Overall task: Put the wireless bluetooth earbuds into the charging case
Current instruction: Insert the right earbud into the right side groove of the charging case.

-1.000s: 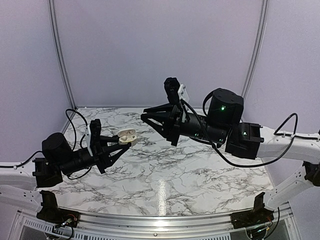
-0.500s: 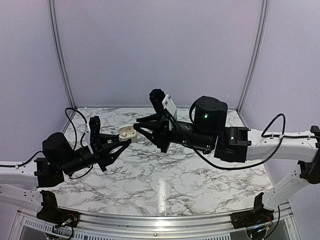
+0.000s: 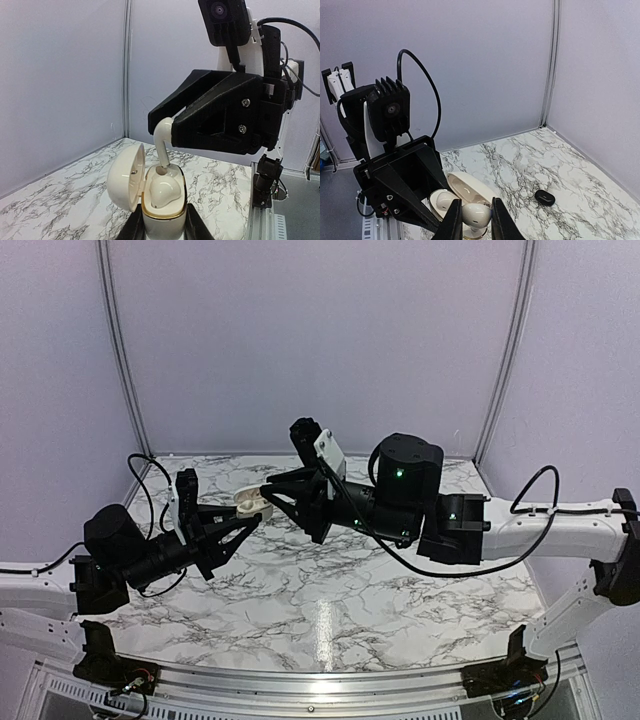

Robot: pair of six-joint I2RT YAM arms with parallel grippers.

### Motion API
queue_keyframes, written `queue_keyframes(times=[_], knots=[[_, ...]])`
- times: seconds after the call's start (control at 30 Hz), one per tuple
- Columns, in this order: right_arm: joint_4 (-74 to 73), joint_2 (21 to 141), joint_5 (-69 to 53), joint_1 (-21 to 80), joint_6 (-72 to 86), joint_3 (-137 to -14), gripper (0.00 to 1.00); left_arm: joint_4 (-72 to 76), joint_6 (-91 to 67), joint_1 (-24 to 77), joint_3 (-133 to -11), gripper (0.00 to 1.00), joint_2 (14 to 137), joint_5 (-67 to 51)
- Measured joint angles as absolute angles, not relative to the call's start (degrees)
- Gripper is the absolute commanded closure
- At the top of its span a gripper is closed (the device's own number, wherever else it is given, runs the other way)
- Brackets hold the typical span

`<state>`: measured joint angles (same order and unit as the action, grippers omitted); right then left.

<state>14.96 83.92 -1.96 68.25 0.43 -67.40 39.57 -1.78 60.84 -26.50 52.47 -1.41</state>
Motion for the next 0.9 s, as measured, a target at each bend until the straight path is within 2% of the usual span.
queue_keyframes(times=[0.5, 0.9], knots=[[15.9, 85.49, -1.23, 68.27, 0.38, -67.68, 0.91, 39.4, -2.17, 60.73, -26.5, 1.0, 52.45, -0.86], [15.88, 85.78, 5.85, 71.2, -7.09, -67.68, 0.89, 39.31, -2.2, 60.73, -26.5, 1.0, 52.45, -0.54]])
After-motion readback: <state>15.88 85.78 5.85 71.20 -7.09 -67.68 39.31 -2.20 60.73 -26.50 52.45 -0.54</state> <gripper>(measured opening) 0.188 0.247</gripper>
